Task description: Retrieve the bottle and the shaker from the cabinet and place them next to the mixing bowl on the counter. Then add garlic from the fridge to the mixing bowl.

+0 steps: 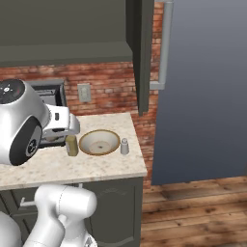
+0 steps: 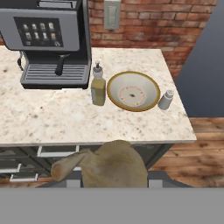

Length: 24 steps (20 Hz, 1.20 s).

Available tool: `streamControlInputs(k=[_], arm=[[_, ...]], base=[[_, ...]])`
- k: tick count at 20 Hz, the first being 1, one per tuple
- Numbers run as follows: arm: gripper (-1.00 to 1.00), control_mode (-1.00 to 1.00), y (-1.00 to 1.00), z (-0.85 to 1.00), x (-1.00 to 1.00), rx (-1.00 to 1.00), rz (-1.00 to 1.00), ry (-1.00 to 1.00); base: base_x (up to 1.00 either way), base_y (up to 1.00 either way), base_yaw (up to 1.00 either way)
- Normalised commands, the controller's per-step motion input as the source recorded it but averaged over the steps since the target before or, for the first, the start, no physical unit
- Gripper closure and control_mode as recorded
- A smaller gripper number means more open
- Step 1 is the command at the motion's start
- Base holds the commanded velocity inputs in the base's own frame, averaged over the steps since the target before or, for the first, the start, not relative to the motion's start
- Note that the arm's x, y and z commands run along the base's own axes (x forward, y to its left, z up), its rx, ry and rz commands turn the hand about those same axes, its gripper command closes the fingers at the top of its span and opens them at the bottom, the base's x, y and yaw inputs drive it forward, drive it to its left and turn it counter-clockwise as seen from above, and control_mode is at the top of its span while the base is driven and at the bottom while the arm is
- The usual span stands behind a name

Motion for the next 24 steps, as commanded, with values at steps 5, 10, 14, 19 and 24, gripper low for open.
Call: streamControlInputs(k=[5, 10, 14, 19, 24], arm=[[1.00, 1.00, 0.00, 0.00, 0.00, 0.00, 0.00, 0.00], [1.00, -1.00, 0.12, 0.00, 0.11, -0.03, 0.00, 0.05], [1.00, -1.00, 0.46, 0.00, 0.52, -0.12, 0.00, 0.26], [1.00, -1.00, 0.08, -0.42, 0.34, 0.01, 0.00, 0.04], [1.00, -1.00, -0.02, -0.86, 0.63, 0.07, 0.00, -0.09]], base=[[0.00, 0.00, 0.00], [0.00, 0.00, 0.00], [0.00, 0.00, 0.00], [0.00, 0.00, 0.00], [0.00, 0.00, 0.00]])
